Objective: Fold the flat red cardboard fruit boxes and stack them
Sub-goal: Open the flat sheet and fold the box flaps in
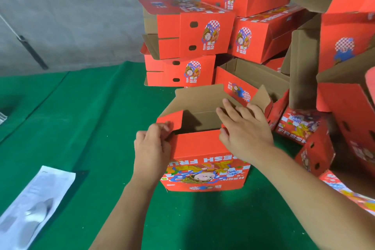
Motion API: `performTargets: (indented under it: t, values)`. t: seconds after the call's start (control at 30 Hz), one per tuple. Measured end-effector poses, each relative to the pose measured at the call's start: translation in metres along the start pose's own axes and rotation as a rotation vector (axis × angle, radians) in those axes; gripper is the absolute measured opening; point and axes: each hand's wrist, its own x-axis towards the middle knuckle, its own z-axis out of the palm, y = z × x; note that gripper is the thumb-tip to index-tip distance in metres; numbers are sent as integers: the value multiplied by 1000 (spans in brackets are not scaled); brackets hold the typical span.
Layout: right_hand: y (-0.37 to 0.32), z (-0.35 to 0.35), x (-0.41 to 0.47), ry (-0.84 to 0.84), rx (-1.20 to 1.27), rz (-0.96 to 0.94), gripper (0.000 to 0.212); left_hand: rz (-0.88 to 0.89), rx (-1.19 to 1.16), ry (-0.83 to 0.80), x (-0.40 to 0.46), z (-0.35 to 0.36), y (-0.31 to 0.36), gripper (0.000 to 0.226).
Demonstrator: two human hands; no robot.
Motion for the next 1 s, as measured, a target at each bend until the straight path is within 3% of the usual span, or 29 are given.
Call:
performTargets:
  t: [0.1,0.17,0.2,0.27,0.33,0.43,0.57,0.67,0.73,0.8,0.93,1.0]
  values:
    - [0,-1,-1,-42,-2,-24,71,47,142,-232,9,-9,-5,46]
    - [-2,0,-6,78,55,-23,71,-39,190,-382,21,-10,-5,61]
    - [-3,1,-9,173,128,32,76,-89,199,-429,29,-7,-3,66]
    - [-7,2,-16,328,378,278,106,-121,281,-457,42,3,3,64]
    - [-12,7,-26,363,639,397,120,-134,376,-425,50,10,8,59]
    - [-14,16,-35,283,896,274,101,-160,412,-403,54,15,7,57]
    - [-13,26,-38,249,720,142,53,-181,426,-405,58,17,6,84]
    - [-2,26,-34,208,691,101,34,-166,372,-353,55,18,6,90]
    - [6,24,-27,145,682,84,37,-154,295,-282,50,19,2,86]
    - [11,23,-17,80,679,109,53,-143,212,-216,47,20,0,78]
    - [8,24,-4,17,878,243,70,-168,-175,-84,46,14,-6,56]
    - [2,23,-2,19,963,270,76,-144,-131,-124,43,12,-12,53]
